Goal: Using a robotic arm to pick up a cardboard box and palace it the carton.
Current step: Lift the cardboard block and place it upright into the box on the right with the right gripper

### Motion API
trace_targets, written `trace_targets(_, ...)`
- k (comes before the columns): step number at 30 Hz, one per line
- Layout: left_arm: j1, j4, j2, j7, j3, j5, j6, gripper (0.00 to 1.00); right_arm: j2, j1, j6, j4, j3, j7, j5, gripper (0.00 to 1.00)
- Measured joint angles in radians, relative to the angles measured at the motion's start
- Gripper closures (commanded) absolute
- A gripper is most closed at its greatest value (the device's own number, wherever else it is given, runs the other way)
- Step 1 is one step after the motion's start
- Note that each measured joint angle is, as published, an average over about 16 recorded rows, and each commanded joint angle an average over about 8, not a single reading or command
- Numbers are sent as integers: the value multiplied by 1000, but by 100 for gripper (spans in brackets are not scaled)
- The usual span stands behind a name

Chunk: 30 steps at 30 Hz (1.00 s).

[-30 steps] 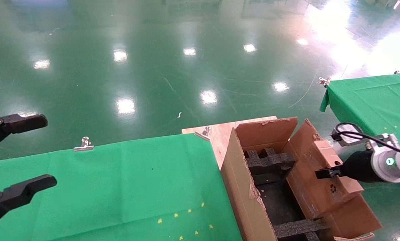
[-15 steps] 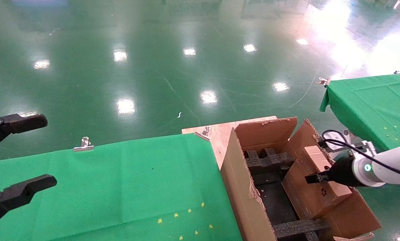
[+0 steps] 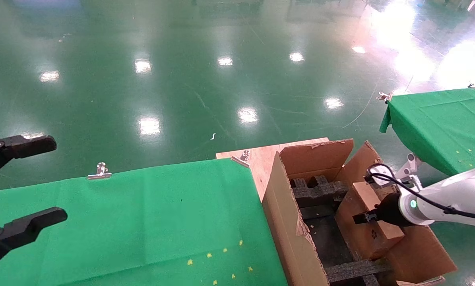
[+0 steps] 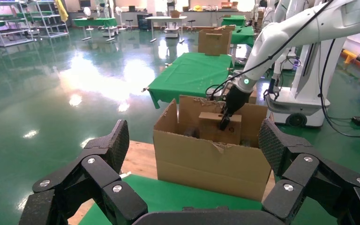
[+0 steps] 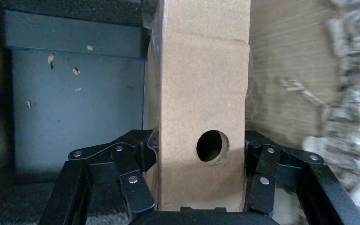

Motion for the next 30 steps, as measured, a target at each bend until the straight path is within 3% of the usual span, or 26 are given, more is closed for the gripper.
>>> trace_targets(19,0,0,0,0,0,0,0,0,-151,-57,53,-257,-16,-99,58,100)
trace_targets(20,0,0,0,0,0,0,0,0,-158,-59,56,-269,-17,-105,61,95)
trace_targets(27,0,0,0,0,0,0,0,0,-189,-71,66,-322,-18,-136,78,8)
trace_targets(28,0,0,0,0,0,0,0,0,-191,-72,66,-325,-18,-139,79,0)
trace_targets(30,0,0,0,0,0,0,0,0,-194,-74,67,-330,-18,-143,82,0)
